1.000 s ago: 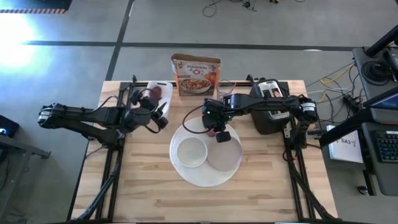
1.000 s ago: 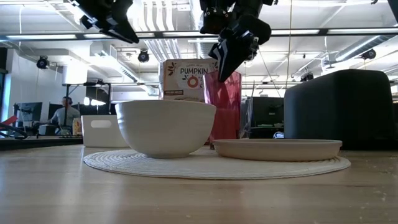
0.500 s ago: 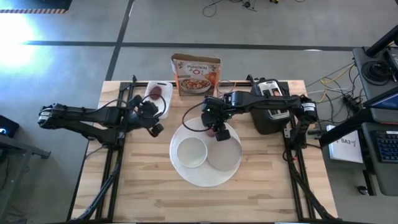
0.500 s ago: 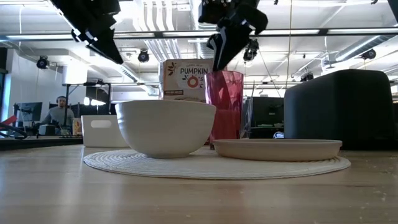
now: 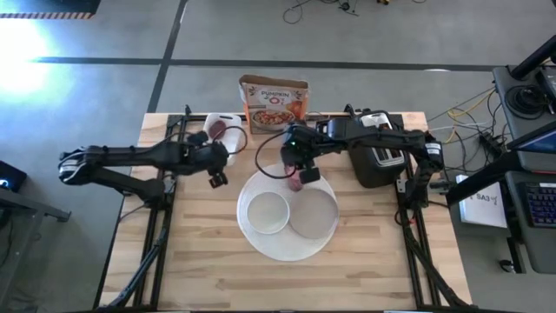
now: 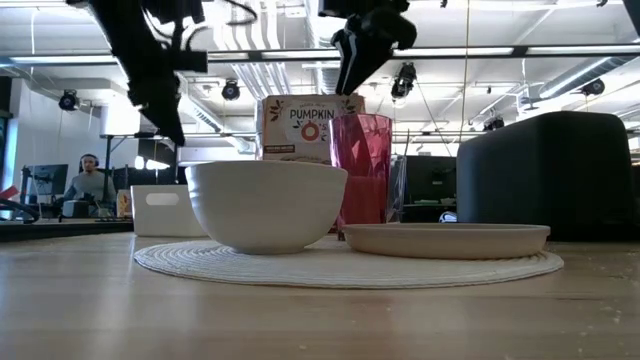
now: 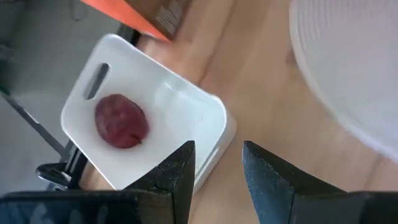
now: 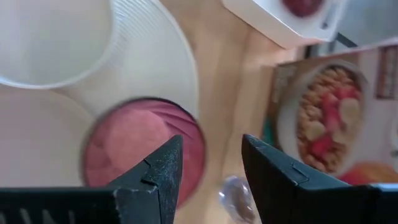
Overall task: Arrange a breakfast setting
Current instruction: Move the white bin to the bottom right of the table
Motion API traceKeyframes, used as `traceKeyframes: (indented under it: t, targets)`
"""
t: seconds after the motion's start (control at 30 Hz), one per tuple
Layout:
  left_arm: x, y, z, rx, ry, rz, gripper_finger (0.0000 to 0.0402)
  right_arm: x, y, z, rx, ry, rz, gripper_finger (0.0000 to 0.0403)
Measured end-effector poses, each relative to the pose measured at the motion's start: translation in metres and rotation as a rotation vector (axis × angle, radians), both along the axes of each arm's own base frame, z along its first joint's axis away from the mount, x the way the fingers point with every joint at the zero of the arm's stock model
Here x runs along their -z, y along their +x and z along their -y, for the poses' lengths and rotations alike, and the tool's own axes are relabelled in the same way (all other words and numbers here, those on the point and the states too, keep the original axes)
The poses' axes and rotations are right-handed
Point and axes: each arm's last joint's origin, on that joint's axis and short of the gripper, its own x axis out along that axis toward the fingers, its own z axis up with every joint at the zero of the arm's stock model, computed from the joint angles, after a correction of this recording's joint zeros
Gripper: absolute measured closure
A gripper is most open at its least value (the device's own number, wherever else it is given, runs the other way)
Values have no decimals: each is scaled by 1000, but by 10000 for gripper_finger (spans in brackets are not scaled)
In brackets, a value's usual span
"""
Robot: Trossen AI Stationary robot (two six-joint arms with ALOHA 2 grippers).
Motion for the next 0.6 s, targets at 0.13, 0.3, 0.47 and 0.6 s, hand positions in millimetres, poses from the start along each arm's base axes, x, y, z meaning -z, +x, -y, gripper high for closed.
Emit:
traceKeyframes:
  t: [0.13, 0.3, 0.47, 0.6]
  targets:
    - [9, 2, -19, 62, -78, -81, 283, 0, -2, 10, 44, -3, -5, 244]
    - [20, 5, -43, 118, -179, -96, 283, 1, -6, 23, 84, 3, -22, 243]
    - [31, 5, -62, 78, -219, -137, 283, 3, -11, 31, 110, 9, -51, 241]
    - [40, 7, -72, 53, -251, -162, 283, 3, -13, 35, 120, 12, -65, 243]
